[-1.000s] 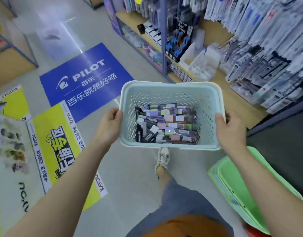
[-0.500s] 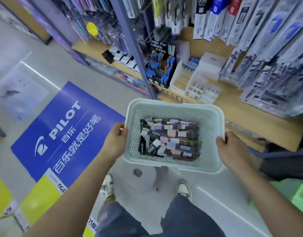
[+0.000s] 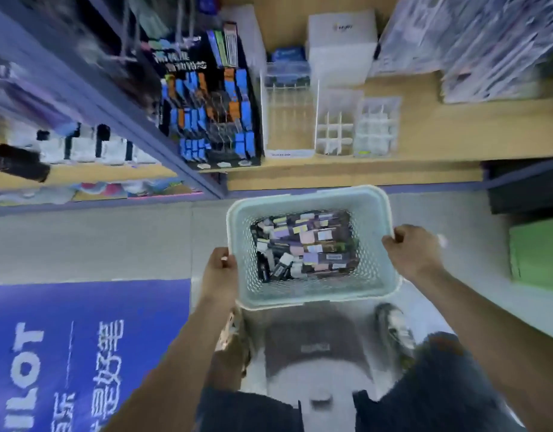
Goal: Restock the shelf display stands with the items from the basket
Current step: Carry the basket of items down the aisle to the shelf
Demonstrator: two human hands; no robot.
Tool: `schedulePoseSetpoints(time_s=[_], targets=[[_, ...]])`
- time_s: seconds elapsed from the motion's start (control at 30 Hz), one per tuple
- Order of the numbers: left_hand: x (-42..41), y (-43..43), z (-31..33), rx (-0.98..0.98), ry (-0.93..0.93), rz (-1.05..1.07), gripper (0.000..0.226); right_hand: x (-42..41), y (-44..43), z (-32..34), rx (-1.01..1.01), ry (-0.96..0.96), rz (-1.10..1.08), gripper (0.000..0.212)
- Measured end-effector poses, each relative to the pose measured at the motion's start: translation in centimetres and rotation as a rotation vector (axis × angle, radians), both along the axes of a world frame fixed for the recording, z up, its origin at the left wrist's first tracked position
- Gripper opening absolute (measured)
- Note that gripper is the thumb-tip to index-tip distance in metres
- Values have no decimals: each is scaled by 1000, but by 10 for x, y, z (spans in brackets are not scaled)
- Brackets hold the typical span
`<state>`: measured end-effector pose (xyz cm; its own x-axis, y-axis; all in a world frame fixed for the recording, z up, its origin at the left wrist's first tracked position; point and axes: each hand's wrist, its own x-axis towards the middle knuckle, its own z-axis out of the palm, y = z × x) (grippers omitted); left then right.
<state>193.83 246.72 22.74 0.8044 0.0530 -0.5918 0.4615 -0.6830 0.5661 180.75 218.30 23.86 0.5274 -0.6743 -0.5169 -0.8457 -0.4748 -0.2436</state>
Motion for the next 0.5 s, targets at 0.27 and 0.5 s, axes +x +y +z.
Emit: schedulePoseSetpoints(time_s=[0.27, 0.5], targets=[[62, -30, -178, 16, 38, 159, 23, 52, 17, -167, -19, -66, -244, 20], [69, -57, -282, 80, 58, 6, 29, 68, -4, -279, -40, -130, -411, 22]])
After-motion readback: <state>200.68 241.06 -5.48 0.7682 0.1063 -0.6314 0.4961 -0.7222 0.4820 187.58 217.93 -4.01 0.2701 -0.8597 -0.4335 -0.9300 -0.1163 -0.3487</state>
